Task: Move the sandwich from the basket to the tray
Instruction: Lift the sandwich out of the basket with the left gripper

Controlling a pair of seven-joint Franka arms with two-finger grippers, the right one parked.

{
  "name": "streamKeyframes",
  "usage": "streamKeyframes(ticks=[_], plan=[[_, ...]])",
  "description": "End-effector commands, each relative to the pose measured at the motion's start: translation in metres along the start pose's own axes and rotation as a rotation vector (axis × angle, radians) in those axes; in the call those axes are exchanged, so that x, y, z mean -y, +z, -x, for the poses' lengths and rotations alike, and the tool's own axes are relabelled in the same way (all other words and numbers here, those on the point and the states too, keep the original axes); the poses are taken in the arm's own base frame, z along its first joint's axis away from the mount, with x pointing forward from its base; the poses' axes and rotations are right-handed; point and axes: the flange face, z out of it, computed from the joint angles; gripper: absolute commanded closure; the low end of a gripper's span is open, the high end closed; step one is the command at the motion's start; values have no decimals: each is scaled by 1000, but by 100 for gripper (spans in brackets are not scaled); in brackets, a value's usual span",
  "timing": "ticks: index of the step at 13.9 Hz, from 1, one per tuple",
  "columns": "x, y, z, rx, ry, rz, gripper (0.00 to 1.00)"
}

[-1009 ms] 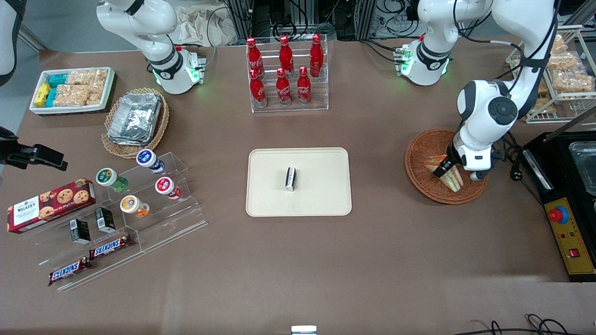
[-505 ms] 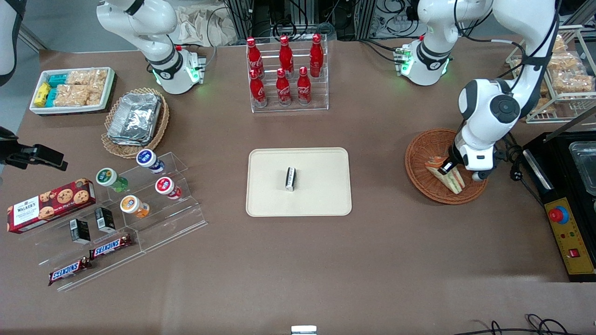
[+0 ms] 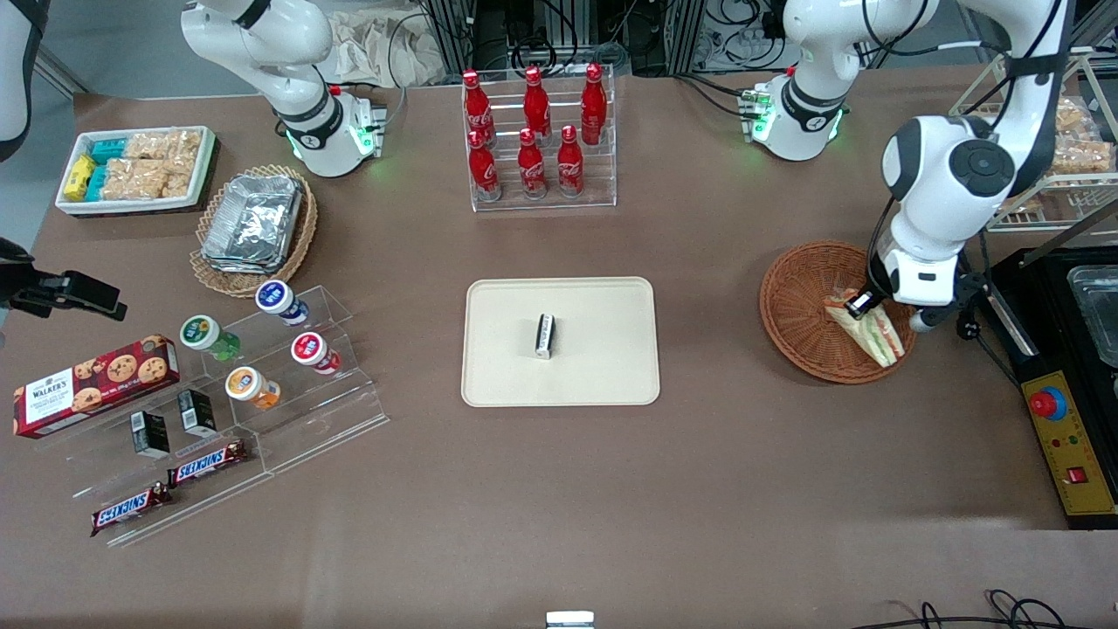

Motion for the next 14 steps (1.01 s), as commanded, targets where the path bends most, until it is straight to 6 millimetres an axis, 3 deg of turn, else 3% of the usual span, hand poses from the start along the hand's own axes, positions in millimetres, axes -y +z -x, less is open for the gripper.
streamKeyframes(ticks=[1,3,5,7,9,11,14], plan=[[-20,-65,-28,76,97,-63,100],[-25,-101,-39,122,214,-74,100],[-32,-126,-40,128,262,-70,100],[-65,-147,-25,135,343,-58,100],[-102,-159,-14,166,413,-46,100],[-120,-167,-5,227,410,65,100],[-169,-154,31,227,502,112,100]])
